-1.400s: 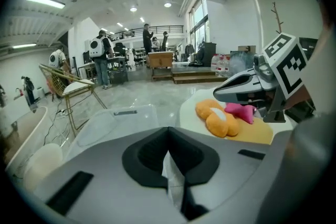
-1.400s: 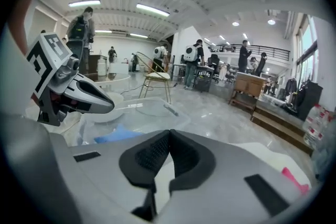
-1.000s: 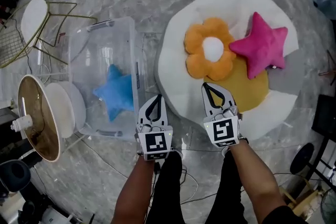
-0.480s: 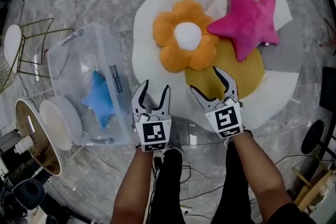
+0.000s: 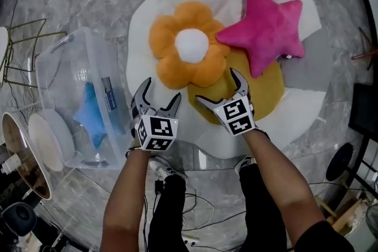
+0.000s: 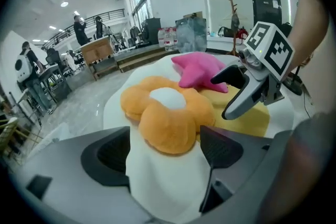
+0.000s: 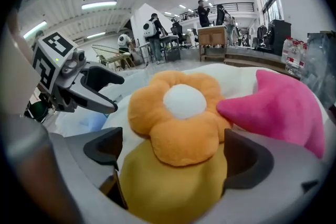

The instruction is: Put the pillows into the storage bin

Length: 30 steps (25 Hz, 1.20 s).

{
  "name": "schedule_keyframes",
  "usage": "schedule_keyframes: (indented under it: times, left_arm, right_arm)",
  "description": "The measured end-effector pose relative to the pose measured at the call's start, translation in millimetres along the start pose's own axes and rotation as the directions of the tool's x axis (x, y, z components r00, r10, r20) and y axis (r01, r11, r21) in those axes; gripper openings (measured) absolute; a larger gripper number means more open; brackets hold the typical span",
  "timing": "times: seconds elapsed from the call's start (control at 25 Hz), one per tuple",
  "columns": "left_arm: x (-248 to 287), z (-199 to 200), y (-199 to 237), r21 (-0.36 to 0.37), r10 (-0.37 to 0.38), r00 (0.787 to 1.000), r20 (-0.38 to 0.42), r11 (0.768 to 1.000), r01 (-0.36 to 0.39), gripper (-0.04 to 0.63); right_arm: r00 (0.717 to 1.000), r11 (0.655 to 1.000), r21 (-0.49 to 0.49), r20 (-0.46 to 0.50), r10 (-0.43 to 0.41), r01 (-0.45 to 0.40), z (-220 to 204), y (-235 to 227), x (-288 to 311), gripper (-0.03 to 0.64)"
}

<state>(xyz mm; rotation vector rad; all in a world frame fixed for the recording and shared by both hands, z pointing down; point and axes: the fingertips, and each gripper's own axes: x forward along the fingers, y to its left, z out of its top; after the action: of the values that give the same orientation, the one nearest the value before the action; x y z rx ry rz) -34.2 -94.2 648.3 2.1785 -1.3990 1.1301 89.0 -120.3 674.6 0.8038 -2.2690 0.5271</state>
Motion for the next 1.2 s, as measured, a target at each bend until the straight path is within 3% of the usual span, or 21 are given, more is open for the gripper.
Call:
schedule_keyframes:
  times: [0.36,0.56,0.72,0.88,1.0,1.2]
  left_arm:
    - [67,-10,-7,0.125,0.012,0.995,-0.103,0.992,0.001,0.397]
    - [83,-17,-7,0.137,0.033,0.989,-0.146,0.991,-0.013,0.397]
    - [91,-21,-9,0.097,0.023,0.978,-0.208,0.995,-0.003,0.372]
    - [80,-6,-18,0.053,0.007,0.991,-0.131,0.999,0.0,0.24]
    - [62,6,-20,0.031,0.037,0.997,-0.067,0.999,-0.035,0.167]
    - [32,18,-20,-0.042,0.051,0.999,-0.004,0.998,-0.051,0.126]
  right_arm:
    - [0.993,0.997,-0.027,-0.097,0.065,-0.068,-21,-27,59,0.598]
    - [0.98,0.999,0.003,-0.194,0.039,-0.039,-37,-39,79,0.598]
    - [0.969,0.998,0.041,-0.24,0.053,-0.044,-45,-41,84,0.477]
    - [0.978,1.0,-0.005,-0.209,0.016,-0.017,-34,-35,70,0.285]
    - [0.984,1.0,-0.003,-0.175,0.014,-0.015,-18,-25,56,0.221]
    - [0.99,1.0,0.006,-0.142,0.019,-0.018,-1,-5,34,0.17]
